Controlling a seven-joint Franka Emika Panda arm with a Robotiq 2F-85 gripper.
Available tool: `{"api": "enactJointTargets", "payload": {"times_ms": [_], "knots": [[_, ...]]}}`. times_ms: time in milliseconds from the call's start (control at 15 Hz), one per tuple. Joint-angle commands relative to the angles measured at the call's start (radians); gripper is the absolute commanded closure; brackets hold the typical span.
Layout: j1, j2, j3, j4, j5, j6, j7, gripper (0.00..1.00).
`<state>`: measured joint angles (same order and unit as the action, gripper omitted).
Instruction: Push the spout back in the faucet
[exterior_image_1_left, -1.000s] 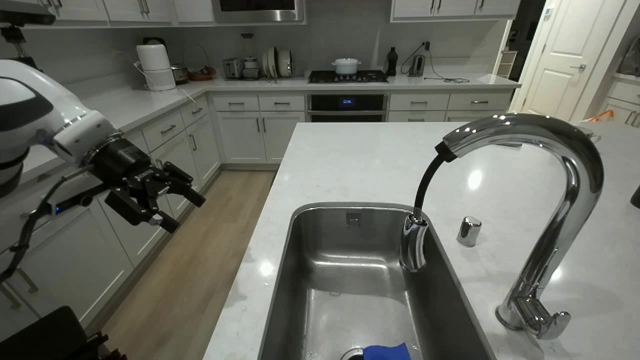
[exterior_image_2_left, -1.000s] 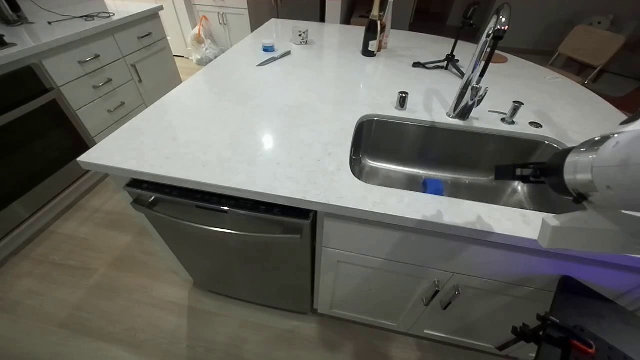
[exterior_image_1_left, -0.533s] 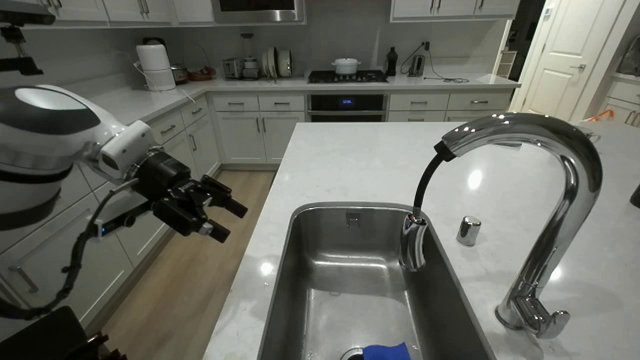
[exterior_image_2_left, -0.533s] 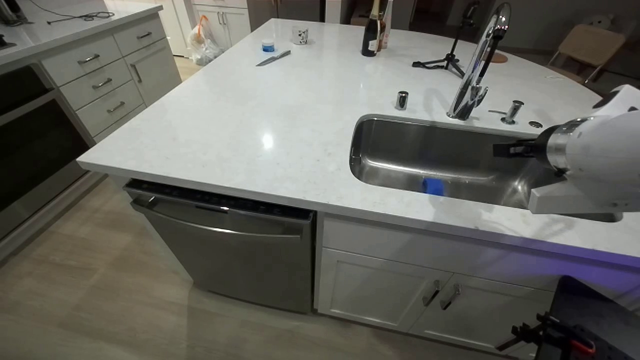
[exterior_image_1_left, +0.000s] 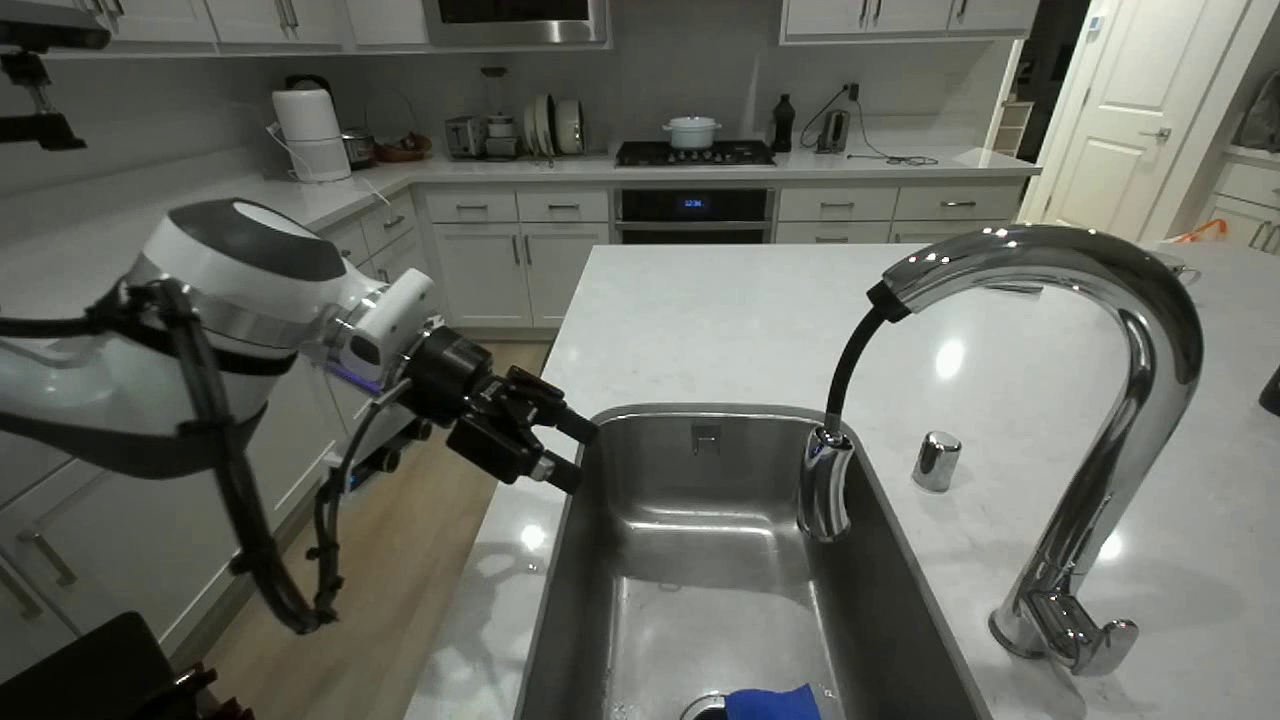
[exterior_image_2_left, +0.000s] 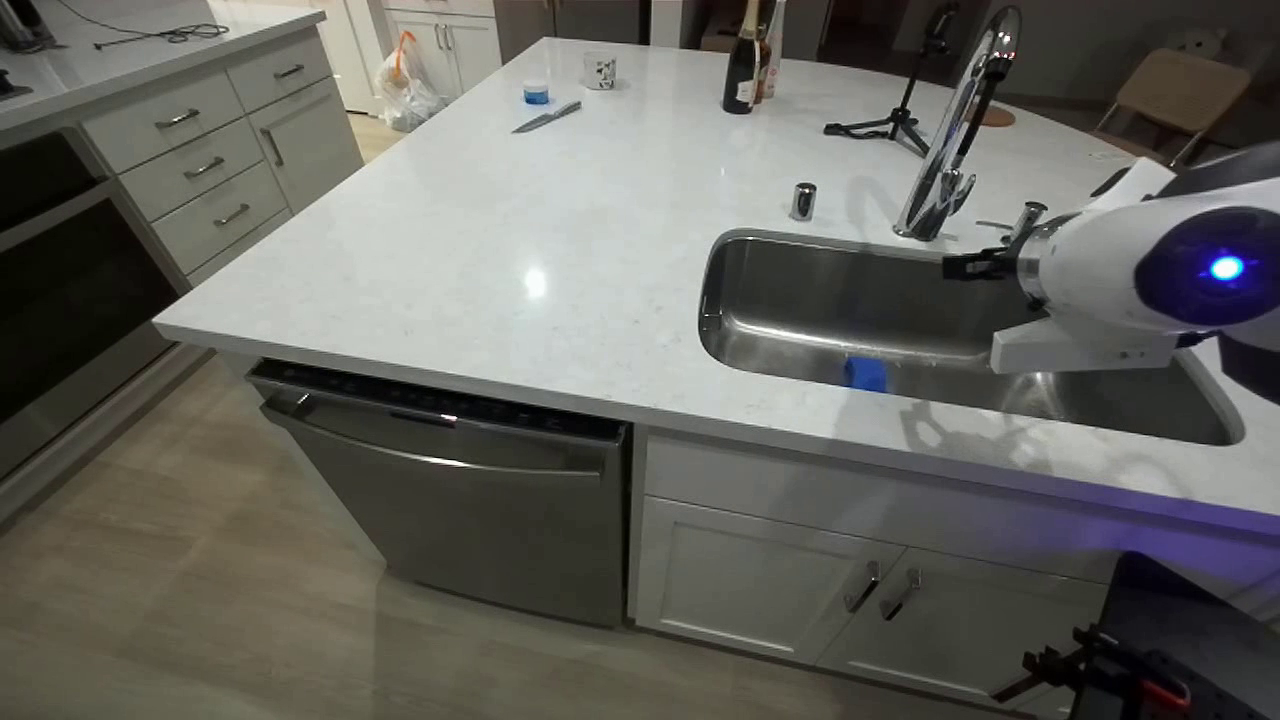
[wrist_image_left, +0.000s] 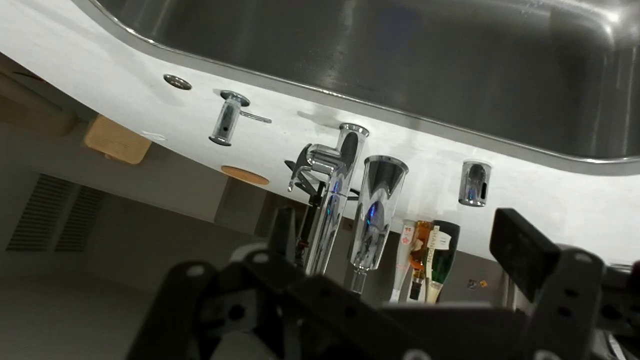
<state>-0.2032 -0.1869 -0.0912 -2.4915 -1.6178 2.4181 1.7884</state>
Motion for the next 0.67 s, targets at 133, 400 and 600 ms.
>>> {"api": "enactJointTargets", "payload": {"times_ms": [133,400,600], "knots": [[0.042,0.191,-0.037,0.159,-0.192,-0.003,0.184,0.00],[0.036,0.306,-0.038,0.252,-0.276,-0.034,0.268,0.00],[0.028,0.376,-0.038,0.305,-0.244,-0.081,0.265,0.00]]}}
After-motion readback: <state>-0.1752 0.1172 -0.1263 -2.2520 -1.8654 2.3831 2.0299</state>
